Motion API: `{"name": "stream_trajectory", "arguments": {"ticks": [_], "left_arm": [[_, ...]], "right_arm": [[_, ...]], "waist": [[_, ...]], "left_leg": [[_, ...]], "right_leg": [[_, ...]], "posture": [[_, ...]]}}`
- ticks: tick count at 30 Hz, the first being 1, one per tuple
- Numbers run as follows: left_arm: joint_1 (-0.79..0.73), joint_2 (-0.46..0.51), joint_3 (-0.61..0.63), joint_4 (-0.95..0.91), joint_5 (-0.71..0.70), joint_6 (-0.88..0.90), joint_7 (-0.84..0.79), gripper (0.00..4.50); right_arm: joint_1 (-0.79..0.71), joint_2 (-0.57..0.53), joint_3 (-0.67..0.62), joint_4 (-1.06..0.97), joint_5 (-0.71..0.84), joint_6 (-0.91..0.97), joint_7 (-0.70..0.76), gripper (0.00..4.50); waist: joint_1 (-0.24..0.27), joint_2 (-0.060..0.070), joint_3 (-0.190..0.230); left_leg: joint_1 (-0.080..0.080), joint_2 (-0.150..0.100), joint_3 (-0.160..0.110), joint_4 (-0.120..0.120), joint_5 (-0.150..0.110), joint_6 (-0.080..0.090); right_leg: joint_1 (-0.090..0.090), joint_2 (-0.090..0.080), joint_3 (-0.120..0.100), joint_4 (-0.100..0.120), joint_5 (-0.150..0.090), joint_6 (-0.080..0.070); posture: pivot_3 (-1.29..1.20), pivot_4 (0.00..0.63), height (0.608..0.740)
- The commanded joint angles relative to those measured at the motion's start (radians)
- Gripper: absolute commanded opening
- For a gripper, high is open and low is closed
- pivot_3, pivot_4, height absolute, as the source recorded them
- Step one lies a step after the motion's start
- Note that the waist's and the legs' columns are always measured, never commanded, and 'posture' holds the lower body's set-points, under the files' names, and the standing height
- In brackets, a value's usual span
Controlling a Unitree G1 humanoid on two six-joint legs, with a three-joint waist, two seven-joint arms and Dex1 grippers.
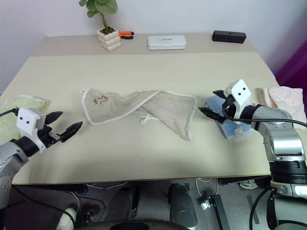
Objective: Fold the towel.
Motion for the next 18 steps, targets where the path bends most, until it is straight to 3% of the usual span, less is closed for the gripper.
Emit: {"name": "stream_trajectory", "arguments": {"ticks": [1, 7, 13, 18], "left_arm": [[-0.002, -0.010, -0.012, -0.032, 0.002, -0.020, 0.008, 4.31], [0.000, -0.015, -0.048, -0.076, 0.001, -0.007, 0.008, 4.31], [0.021, 0.073, -0.214, -0.118, 0.130, -0.110, -0.089, 4.31], [-0.024, 0.090, -0.291, -0.028, 0.231, -0.175, -0.083, 4.31]], "right_arm": [[-0.012, 0.006, -0.009, -0.036, 0.007, -0.006, -0.008, 4.50], [-0.022, 0.033, 0.012, -0.068, 0.021, 0.012, -0.019, 4.50], [-0.011, 0.100, 0.054, -0.109, 0.010, 0.017, -0.050, 4.50], [0.007, 0.152, 0.063, -0.164, 0.016, 0.038, -0.101, 4.50]], "waist": [[0.000, 0.000, 0.000], [0.000, 0.000, 0.000], [0.000, 0.000, 0.000], [0.000, 0.000, 0.000]], "left_leg": [[0.000, 0.000, 0.000, 0.000, 0.000, 0.000], [0.000, 0.000, 0.000, 0.000, 0.000, 0.000], [0.000, 0.000, 0.000, 0.000, 0.000, 0.000], [0.000, 0.000, 0.001, 0.000, 0.000, 0.000]], "right_leg": [[0.000, 0.000, 0.000, 0.000, 0.000, 0.000], [0.000, 0.000, 0.000, 0.000, 0.000, 0.000], [0.000, 0.000, 0.000, 0.000, 0.000, 0.000], [-0.001, 0.000, 0.001, 0.000, 0.000, 0.000]], "posture": [[0.00, 0.150, 0.738], [0.00, 0.150, 0.738], [0.00, 0.150, 0.738], [0.00, 0.150, 0.738]]}}
